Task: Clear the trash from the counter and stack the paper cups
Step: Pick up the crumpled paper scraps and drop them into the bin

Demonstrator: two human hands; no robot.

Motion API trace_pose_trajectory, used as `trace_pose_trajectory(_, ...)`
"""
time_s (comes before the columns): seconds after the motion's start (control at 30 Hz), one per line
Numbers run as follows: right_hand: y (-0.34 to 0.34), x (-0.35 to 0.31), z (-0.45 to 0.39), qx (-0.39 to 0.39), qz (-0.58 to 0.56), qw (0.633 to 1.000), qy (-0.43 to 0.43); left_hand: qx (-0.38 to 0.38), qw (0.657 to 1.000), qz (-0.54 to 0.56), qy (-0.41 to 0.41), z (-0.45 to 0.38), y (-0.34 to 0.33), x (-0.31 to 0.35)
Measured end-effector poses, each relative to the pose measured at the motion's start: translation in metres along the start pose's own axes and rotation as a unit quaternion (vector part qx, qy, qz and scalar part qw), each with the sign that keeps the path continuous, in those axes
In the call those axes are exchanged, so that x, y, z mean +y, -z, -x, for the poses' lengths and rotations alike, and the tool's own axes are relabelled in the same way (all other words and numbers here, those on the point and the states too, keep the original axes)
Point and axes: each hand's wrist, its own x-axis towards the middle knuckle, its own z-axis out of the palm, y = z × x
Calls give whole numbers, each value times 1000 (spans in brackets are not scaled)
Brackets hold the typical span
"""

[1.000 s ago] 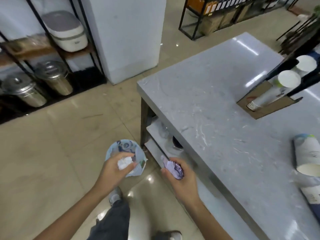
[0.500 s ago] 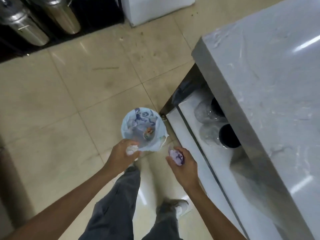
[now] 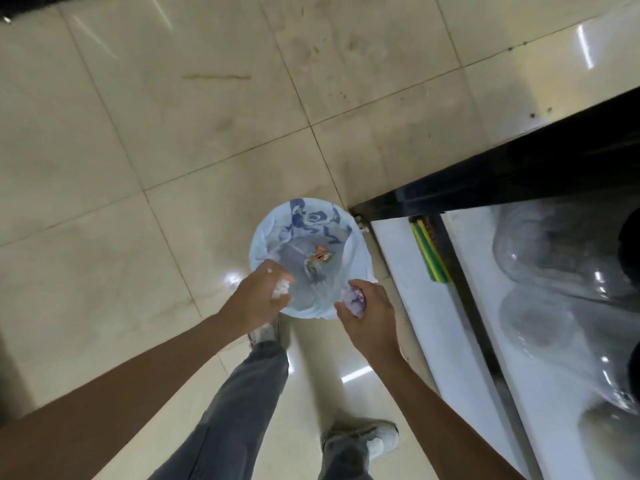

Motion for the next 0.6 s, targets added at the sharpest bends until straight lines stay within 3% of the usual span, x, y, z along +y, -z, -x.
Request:
trace_pose_trajectory(0.4,-120,64,-108,-47,94,993,52,-71,979,-157,-108,-117,-75,-89)
trace_pose_trajectory(0.6,-148,78,-127,-36,108,992,47,-63,980,-166,-92,-138,-85,-100)
